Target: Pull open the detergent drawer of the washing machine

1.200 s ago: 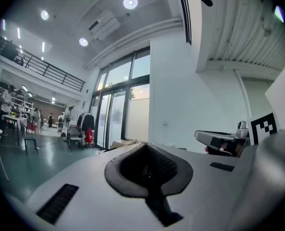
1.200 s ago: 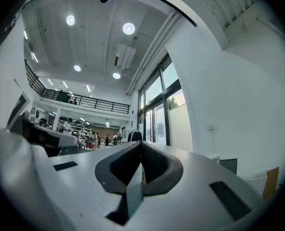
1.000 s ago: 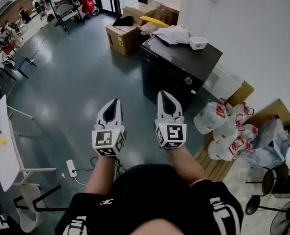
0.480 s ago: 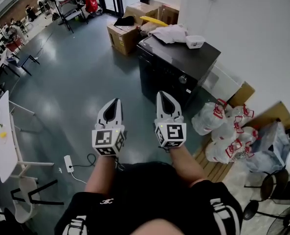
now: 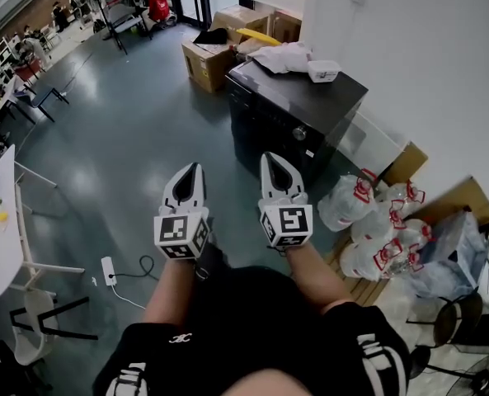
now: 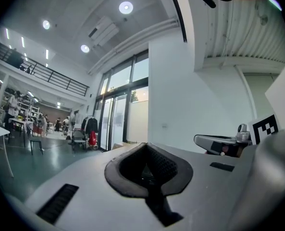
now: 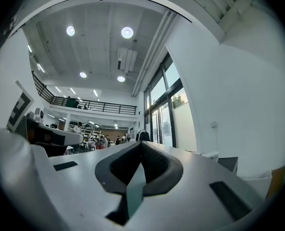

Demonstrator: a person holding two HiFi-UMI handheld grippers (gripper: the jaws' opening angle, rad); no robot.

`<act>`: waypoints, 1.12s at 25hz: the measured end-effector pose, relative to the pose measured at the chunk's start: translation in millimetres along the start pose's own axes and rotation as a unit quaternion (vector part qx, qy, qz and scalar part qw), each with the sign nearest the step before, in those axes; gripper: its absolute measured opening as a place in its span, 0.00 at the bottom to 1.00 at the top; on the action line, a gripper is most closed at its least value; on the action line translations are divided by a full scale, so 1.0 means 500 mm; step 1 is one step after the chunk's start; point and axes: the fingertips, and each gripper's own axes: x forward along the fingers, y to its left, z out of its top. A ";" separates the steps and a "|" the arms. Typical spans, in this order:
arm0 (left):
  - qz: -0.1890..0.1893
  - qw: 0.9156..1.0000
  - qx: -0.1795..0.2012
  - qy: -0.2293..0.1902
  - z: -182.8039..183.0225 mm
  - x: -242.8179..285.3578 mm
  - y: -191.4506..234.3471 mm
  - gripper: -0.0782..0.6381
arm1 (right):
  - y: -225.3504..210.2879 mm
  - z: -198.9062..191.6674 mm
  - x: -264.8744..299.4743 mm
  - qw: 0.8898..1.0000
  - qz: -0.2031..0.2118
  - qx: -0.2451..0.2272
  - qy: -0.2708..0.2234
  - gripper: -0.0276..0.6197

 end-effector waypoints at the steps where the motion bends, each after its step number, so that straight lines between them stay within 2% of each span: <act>1: -0.001 1.000 0.000 0.000 -0.003 0.002 -0.001 0.11 | -0.004 -0.003 0.000 1.000 -0.001 0.000 0.000 0.05; 12: -0.013 0.999 0.025 -0.023 0.003 0.053 0.023 0.11 | -0.021 -0.016 0.059 1.000 -0.006 -0.005 -0.011 0.05; 16: -0.014 1.000 0.013 -0.025 -0.001 0.092 0.062 0.11 | -0.018 -0.028 0.103 1.000 -0.004 -0.010 -0.005 0.05; 28: -0.059 0.998 -0.009 -0.016 -0.036 0.331 0.158 0.11 | -0.089 -0.095 0.305 0.999 -0.039 -0.022 0.013 0.05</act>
